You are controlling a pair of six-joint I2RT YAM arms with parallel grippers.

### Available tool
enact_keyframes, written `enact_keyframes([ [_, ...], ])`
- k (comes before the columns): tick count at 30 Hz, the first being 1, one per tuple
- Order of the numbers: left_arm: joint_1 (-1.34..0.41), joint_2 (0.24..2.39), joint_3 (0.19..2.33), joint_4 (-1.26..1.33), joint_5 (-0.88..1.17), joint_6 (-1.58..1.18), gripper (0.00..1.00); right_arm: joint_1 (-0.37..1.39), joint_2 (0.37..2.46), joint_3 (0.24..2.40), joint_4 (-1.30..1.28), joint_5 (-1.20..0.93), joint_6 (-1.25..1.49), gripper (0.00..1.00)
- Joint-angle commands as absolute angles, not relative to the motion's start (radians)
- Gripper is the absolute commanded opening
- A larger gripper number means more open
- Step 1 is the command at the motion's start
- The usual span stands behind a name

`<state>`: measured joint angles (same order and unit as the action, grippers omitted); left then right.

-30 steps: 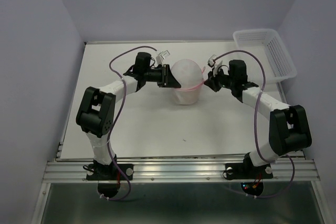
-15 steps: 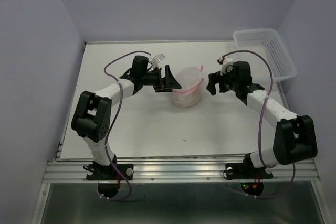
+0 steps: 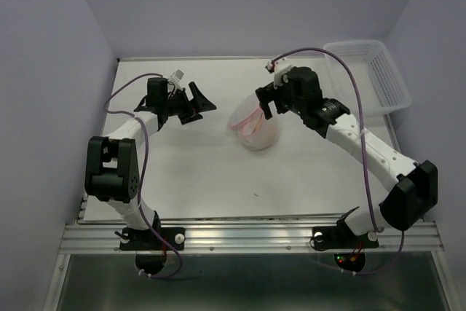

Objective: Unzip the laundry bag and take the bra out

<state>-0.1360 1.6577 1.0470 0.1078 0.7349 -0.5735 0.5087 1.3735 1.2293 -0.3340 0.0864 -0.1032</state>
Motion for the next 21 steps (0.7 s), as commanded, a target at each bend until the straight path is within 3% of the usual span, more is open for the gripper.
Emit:
enact_keyframes([
  [1,-0.108,1.582,1.014,0.091,0.698,-0.535,0.99,0.63,1.517,1.383,-0.379,0.19,-0.275,1.0],
  [5,-0.059,1.543,0.947,0.086,0.683,-0.526,0.99,0.767,1.695,1.471,-0.383,0.198,-0.521,1.0],
  [12,0.078,1.514,0.851,0.1,0.652,-0.545,0.99,0.816,1.93,1.612,-0.474,0.114,-0.813,1.0],
  [21,0.118,1.56,0.854,0.112,0.653,-0.537,0.99,0.839,2.158,1.752,-0.43,0.345,-0.91,1.0],
])
